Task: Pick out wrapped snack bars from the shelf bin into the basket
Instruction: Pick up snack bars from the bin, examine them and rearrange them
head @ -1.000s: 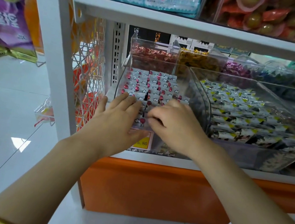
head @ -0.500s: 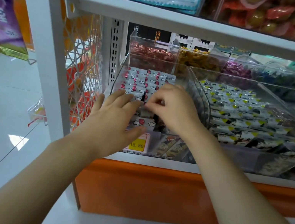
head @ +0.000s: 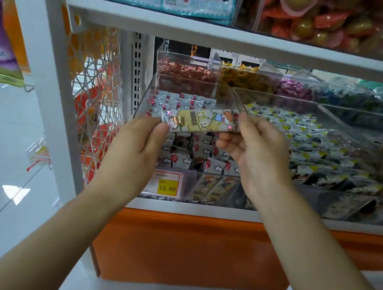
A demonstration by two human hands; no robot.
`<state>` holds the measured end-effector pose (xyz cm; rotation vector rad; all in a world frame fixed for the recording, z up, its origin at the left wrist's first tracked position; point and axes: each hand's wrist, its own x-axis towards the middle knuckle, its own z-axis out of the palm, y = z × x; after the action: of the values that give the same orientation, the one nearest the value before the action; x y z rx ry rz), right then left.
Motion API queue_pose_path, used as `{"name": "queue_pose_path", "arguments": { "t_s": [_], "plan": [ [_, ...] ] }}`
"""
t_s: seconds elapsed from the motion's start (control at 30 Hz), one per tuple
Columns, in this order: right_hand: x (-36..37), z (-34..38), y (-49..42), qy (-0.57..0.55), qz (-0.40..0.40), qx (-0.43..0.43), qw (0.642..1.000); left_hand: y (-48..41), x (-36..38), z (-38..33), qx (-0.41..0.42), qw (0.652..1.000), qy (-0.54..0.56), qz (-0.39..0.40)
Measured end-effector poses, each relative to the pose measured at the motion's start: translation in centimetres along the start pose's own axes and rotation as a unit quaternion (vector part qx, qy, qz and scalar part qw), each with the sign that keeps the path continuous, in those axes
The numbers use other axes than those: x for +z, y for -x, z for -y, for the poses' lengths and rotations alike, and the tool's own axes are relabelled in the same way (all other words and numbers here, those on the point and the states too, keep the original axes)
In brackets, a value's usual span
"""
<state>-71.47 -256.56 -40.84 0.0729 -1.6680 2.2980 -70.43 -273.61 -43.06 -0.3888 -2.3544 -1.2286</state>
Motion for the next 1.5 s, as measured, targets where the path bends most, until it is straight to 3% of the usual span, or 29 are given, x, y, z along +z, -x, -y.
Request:
{"name": "queue_pose_path", "arguments": {
  "t_s": [0.07, 0.17, 0.3, 0.4, 0.63, 0.77, 0.87, 0.97, 1.17, 1.4, 1.5],
  "plan": [
    [-0.4, 0.0, 0.4, -0.015, 0.037, 0.014, 0.999, 0.1, -0.1, 0.0, -0.079, 0.991, 0.106, 0.005],
    [-1.0, 0.0, 0.9, 0.008, 0.075, 0.009, 0.997, -0.2, -0.4, 0.4, -0.189, 0.945, 0.267, 0.025],
    [-1.2, -0.3, 1.5, 0.054, 0.07, 0.007, 0.996, -0.4, -0.8, 0.5, -0.238, 0.874, 0.422, 0.027],
    [-1.1, -0.5, 1.7, 0.031, 0.065, 0.028, 0.997, -0.4, -0.8, 0.3, -0.261, 0.846, 0.465, 0.028],
    [-0.9, -0.6, 1.2, -0.1, 0.131, 0.077, 0.983, -0.4, -1.3, 0.4, -0.248, 0.853, 0.459, -0.001],
    [-1.1, -0.7, 0.9, -0.12, 0.107, 0.083, 0.983, -0.5, -1.2, 0.1, -0.24, 0.834, 0.496, 0.015],
    [-1.5, -0.7, 0.8, -0.122, 0.092, 0.086, 0.984, -0.4, -1.1, -0.3, -0.202, 0.844, 0.495, 0.033],
    [-1.6, -0.7, 0.7, -0.098, 0.083, 0.081, 0.988, -0.2, -1.1, -0.6, -0.165, 0.873, 0.457, 0.031],
    [-1.7, -1.1, 0.7, -0.02, 0.054, 0.04, 0.997, 0.3, -0.9, -1.0, -0.104, 0.955, 0.276, 0.011],
    [-1.6, -1.2, 0.9, 0.111, 0.059, -0.015, 0.992, 0.3, -0.9, -0.7, -0.171, 0.935, 0.308, 0.035],
    [-1.4, -1.1, 1.0, 0.119, 0.074, -0.019, 0.99, 0.3, -0.8, -0.6, -0.179, 0.933, 0.311, 0.034]
  ]
}}
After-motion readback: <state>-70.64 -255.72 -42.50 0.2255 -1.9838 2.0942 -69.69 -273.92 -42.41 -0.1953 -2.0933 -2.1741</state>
